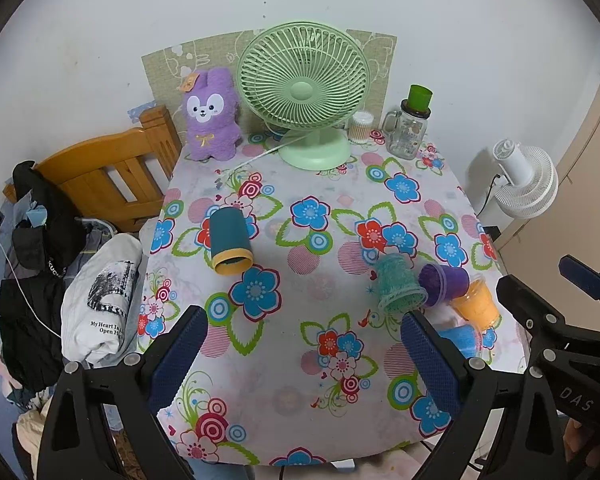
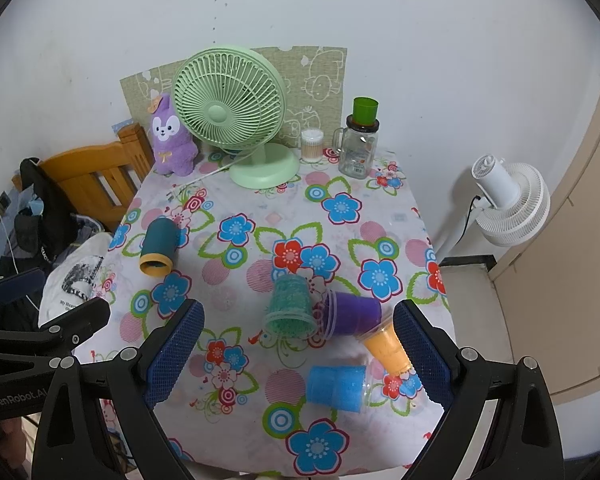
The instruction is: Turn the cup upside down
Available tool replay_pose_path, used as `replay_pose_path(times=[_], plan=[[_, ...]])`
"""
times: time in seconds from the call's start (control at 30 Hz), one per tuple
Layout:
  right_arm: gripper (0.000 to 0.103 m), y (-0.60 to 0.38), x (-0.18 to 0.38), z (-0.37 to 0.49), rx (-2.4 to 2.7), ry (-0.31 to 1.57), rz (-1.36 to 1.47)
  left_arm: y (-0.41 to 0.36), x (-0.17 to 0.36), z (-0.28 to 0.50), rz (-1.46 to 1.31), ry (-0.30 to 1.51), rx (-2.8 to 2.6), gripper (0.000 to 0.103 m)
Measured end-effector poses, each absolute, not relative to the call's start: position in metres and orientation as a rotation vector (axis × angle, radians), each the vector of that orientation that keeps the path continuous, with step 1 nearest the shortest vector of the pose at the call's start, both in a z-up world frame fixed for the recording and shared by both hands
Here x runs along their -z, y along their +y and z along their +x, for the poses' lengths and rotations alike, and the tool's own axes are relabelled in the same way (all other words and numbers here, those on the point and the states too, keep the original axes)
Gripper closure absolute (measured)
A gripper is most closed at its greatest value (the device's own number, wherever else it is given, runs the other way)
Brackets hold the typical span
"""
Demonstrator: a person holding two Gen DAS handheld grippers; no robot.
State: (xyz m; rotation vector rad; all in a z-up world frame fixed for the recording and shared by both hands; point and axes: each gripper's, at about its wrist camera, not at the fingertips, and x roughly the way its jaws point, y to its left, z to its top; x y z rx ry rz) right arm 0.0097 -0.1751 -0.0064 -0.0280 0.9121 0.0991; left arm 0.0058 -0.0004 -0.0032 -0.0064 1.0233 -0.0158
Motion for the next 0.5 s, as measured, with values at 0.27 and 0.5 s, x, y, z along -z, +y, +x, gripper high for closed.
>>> replay_pose_path(times=[0.27, 0.5], plan=[[0.006, -0.175, 0.014, 0.018, -0.102, 0.920, -0.028, 0.001, 0.009, 0.008, -0.001, 1.034, 0.012, 0.005], [0.006, -0.175, 0.019, 0.022, -0.102, 0.929, -0.028, -0.002, 0.015, 0.011, 0.006, 1.052, 0.008, 0.005]])
